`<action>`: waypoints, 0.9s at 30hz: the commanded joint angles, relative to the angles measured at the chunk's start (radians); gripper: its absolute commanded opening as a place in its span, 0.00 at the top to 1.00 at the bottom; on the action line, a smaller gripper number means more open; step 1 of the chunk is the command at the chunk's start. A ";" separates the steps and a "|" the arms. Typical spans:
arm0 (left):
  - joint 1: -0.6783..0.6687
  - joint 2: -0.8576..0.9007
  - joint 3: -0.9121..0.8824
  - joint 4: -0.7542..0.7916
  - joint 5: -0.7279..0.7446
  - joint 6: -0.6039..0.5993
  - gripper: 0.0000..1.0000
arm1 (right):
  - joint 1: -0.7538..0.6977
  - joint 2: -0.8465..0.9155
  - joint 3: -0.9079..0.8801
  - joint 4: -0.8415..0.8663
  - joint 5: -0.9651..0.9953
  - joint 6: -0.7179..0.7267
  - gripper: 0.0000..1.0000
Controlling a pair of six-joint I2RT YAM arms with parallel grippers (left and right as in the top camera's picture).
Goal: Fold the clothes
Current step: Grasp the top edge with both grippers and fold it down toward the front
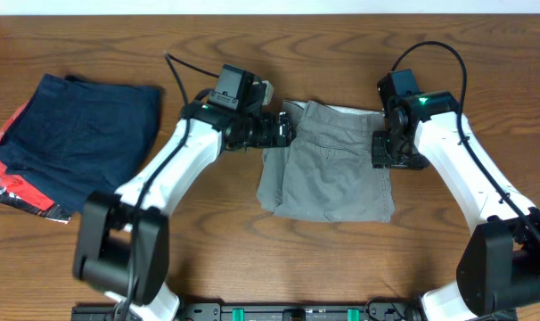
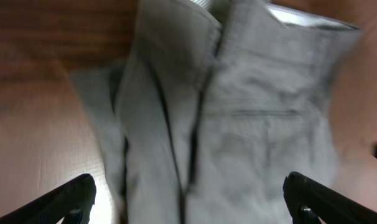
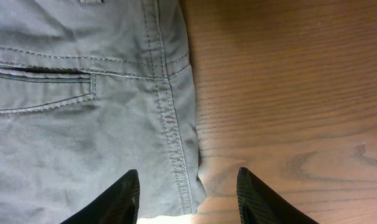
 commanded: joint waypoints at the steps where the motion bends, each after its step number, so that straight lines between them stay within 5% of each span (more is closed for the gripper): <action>1: 0.007 0.082 0.003 0.063 -0.018 -0.018 0.02 | -0.008 -0.002 0.009 -0.003 -0.001 0.013 0.50; 6: 0.007 0.186 0.003 0.160 -0.014 -0.109 0.02 | -0.009 -0.002 0.009 -0.009 -0.001 0.013 0.50; 11: -0.018 0.275 0.003 0.264 0.224 -0.183 0.02 | -0.009 -0.002 0.009 -0.010 0.000 0.013 0.51; 17: -0.096 0.325 0.003 0.280 0.211 -0.193 0.03 | -0.008 -0.002 0.009 -0.009 -0.001 0.013 0.51; 20: -0.123 0.327 0.003 0.302 0.211 -0.193 0.36 | -0.008 -0.002 0.009 -0.013 -0.001 0.013 0.50; 22: -0.137 0.327 0.003 0.308 0.211 -0.193 0.42 | -0.008 -0.002 0.009 -0.013 -0.002 0.013 0.50; 27: -0.168 0.327 0.003 0.303 0.208 -0.193 0.09 | -0.008 -0.001 0.007 -0.004 -0.035 0.010 0.52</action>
